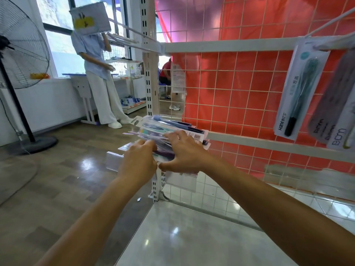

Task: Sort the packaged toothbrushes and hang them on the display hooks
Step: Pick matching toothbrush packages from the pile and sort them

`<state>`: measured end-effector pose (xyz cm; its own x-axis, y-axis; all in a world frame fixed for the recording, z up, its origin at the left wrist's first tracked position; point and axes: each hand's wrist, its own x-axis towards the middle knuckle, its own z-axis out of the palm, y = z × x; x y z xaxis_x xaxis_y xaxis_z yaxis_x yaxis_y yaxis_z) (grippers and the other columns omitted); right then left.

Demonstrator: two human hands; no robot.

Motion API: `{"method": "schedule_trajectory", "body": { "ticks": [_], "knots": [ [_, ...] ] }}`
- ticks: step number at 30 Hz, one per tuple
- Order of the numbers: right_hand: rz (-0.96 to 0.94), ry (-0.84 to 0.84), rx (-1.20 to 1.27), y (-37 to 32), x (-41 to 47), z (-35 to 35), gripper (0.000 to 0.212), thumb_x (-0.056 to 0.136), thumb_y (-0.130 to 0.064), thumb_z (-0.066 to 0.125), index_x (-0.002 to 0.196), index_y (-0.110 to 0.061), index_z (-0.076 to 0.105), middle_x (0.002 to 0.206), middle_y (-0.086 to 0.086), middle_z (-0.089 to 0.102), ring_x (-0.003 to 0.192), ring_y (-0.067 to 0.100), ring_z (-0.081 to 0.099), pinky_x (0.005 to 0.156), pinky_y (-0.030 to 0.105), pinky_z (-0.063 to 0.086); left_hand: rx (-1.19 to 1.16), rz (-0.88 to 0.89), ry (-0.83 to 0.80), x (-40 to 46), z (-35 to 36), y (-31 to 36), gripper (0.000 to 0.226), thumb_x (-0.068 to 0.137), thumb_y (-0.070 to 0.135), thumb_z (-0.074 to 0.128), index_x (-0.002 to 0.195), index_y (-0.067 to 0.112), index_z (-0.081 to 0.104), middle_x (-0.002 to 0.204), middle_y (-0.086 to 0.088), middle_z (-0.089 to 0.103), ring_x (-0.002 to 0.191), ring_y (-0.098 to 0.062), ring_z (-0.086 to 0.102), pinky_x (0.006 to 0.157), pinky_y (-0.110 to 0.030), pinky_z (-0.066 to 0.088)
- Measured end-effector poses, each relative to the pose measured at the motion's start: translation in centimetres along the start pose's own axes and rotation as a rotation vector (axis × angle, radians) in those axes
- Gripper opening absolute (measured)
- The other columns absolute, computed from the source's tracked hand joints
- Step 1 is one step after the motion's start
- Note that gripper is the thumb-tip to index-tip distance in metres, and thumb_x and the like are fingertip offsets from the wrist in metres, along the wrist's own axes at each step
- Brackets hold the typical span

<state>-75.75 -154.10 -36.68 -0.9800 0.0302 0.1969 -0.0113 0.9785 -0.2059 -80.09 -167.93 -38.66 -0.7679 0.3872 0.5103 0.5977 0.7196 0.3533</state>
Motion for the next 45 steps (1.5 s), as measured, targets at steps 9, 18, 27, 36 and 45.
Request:
{"method": "schedule_trajectory", "body": {
  "ticks": [9, 18, 27, 36, 45],
  "knots": [
    [-0.018, -0.026, -0.031, -1.0, 0.6, -0.7, 0.079, 0.077, -0.050, 0.064, 0.141, -0.020, 0.030, 0.136, 0.010, 0.035, 0.116, 0.030, 0.046, 0.095, 0.045, 0.046, -0.037, -0.010, 0.085, -0.2, 0.0, 0.0, 0.031, 0.080, -0.003, 0.053, 0.108, 0.005, 0.065, 0.112, -0.017, 0.062, 0.100, -0.033, 0.058, 0.084, -0.037, 0.044],
    [-0.141, -0.006, -0.182, -1.9, 0.8, -1.4, 0.065, 0.081, -0.031, 0.057, 0.140, -0.022, 0.032, 0.135, 0.012, 0.043, 0.107, 0.028, 0.054, 0.085, 0.039, 0.051, -0.069, -0.023, 0.158, -0.6, 0.5, -0.3, 0.035, 0.077, -0.005, 0.059, 0.111, 0.001, 0.064, 0.109, -0.023, 0.062, 0.100, -0.037, 0.055, 0.088, -0.044, 0.045],
    [-0.178, 0.087, -0.193, -1.4, 0.6, -1.2, 0.071, 0.077, -0.015, 0.066, 0.140, -0.024, 0.035, 0.137, 0.006, 0.043, 0.113, 0.026, 0.052, 0.077, 0.030, 0.043, -0.105, -0.049, 0.210, -0.8, 1.0, -0.4, 0.034, 0.083, -0.001, 0.060, 0.117, 0.002, 0.057, 0.118, -0.020, 0.054, 0.110, -0.033, 0.051, 0.089, -0.034, 0.042],
    [-0.149, 0.212, -0.047, -1.6, -0.3, -1.9, 0.070, 0.079, -0.005, 0.067, 0.140, -0.025, 0.039, 0.143, 0.001, 0.041, 0.118, 0.023, 0.050, 0.079, 0.027, 0.041, -0.103, 0.050, 0.381, -1.4, 1.3, -0.3, 0.041, 0.081, 0.002, 0.065, 0.120, 0.003, 0.054, 0.136, -0.020, 0.044, 0.131, -0.036, 0.039, 0.099, -0.039, 0.043],
    [-0.176, 0.450, 0.234, -1.3, -3.3, -3.9, 0.058, 0.082, -0.001, 0.060, 0.135, -0.016, 0.042, 0.134, 0.006, 0.042, 0.108, 0.018, 0.048, 0.079, 0.024, 0.038, -0.474, -0.049, 0.436, -1.8, -0.9, 4.7, 0.037, 0.096, 0.032, 0.043, 0.119, 0.007, 0.059, 0.119, -0.009, 0.058, 0.106, -0.018, 0.054, 0.088, -0.023, 0.037]
  ]
}}
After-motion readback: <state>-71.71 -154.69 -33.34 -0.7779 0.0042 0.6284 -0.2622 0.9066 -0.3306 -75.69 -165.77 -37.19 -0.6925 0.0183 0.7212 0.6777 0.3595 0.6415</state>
